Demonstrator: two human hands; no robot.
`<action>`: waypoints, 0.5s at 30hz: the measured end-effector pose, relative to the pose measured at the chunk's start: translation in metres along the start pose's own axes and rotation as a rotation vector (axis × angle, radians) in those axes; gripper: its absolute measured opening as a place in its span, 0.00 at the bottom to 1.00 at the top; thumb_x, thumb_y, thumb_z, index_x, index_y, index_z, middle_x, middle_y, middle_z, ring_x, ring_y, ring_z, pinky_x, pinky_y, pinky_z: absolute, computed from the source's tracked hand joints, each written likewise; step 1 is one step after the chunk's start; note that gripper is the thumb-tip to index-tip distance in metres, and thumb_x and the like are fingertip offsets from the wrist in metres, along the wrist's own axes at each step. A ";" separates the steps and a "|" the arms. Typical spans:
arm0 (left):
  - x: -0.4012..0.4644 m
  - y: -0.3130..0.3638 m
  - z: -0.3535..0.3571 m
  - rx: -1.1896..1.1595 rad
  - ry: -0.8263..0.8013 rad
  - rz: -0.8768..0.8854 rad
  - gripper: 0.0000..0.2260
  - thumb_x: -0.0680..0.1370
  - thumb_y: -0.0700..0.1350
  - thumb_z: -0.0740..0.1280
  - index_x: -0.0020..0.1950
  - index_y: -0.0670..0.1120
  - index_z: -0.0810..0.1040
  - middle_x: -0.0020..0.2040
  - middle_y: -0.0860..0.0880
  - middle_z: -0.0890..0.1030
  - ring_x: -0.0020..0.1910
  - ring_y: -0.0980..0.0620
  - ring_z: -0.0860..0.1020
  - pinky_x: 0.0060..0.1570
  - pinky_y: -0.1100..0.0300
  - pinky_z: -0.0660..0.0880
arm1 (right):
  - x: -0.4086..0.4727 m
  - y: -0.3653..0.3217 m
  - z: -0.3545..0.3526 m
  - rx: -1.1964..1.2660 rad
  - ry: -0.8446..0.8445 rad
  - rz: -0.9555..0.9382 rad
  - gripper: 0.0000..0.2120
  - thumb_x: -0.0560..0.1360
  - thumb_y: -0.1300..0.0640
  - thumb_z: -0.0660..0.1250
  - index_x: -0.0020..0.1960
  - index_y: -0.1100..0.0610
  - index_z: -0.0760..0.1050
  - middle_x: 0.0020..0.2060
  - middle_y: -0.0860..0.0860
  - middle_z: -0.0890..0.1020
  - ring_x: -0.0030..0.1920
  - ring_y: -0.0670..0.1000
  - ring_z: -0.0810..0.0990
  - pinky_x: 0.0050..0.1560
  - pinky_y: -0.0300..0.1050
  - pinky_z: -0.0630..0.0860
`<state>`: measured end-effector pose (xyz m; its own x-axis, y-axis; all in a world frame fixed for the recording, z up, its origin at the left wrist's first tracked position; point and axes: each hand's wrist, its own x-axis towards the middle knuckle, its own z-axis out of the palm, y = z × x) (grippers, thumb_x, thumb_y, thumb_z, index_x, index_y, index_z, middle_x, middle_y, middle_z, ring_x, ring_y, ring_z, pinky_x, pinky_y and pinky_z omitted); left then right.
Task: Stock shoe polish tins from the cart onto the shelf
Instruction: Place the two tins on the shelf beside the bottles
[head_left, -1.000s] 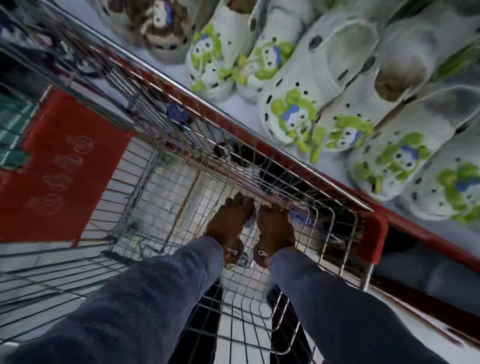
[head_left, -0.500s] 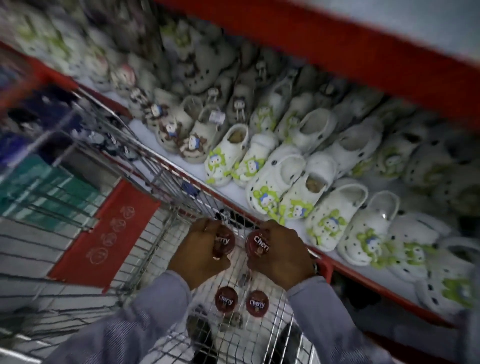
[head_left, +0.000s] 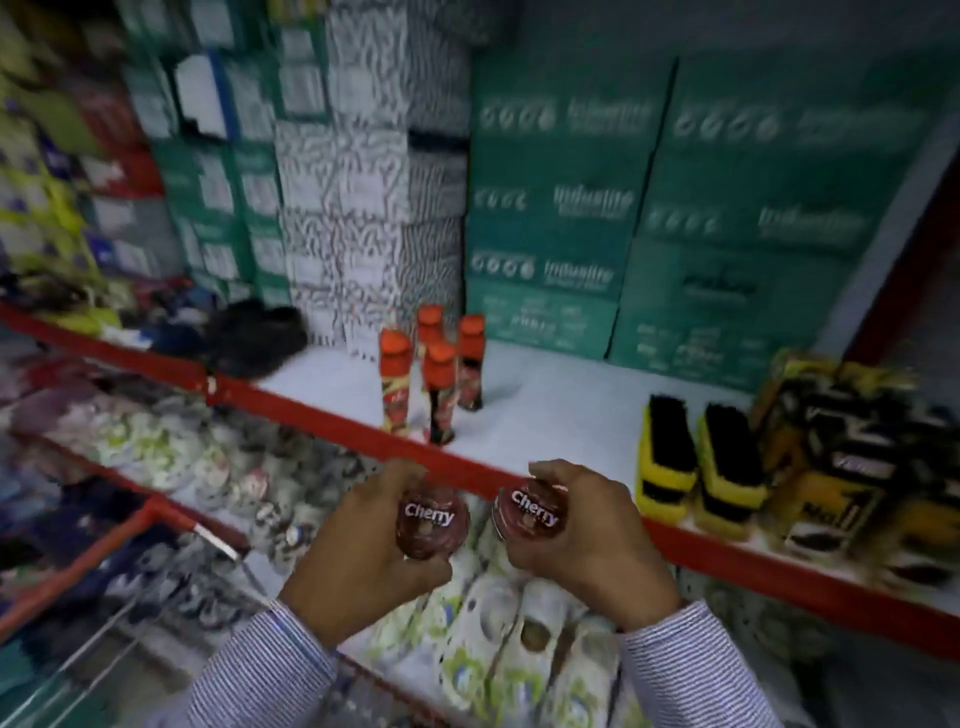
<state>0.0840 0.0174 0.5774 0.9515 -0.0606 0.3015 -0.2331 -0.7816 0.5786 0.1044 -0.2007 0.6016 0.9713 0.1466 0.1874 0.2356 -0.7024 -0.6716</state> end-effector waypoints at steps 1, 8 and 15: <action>0.010 0.011 -0.003 -0.012 0.002 0.024 0.31 0.59 0.51 0.79 0.57 0.54 0.69 0.46 0.58 0.80 0.40 0.63 0.79 0.36 0.76 0.72 | 0.006 0.002 -0.007 0.007 0.053 -0.008 0.38 0.56 0.47 0.79 0.64 0.51 0.75 0.57 0.48 0.82 0.54 0.46 0.81 0.57 0.47 0.79; 0.104 0.043 0.024 -0.037 -0.022 0.063 0.27 0.63 0.47 0.77 0.55 0.50 0.66 0.47 0.50 0.79 0.43 0.53 0.80 0.35 0.69 0.69 | 0.070 0.022 -0.030 -0.002 0.249 0.088 0.38 0.61 0.54 0.78 0.69 0.57 0.70 0.63 0.55 0.79 0.61 0.54 0.77 0.62 0.45 0.74; 0.188 0.038 0.067 0.061 -0.122 0.025 0.25 0.65 0.44 0.76 0.53 0.44 0.65 0.45 0.50 0.74 0.46 0.47 0.78 0.45 0.57 0.74 | 0.138 0.057 -0.003 -0.114 0.188 0.250 0.35 0.67 0.51 0.74 0.69 0.59 0.65 0.65 0.57 0.76 0.66 0.60 0.72 0.63 0.52 0.75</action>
<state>0.2675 -0.0657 0.6051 0.9639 -0.1524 0.2185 -0.2477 -0.8148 0.5242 0.2518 -0.2226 0.5916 0.9729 -0.1636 0.1635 -0.0243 -0.7752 -0.6313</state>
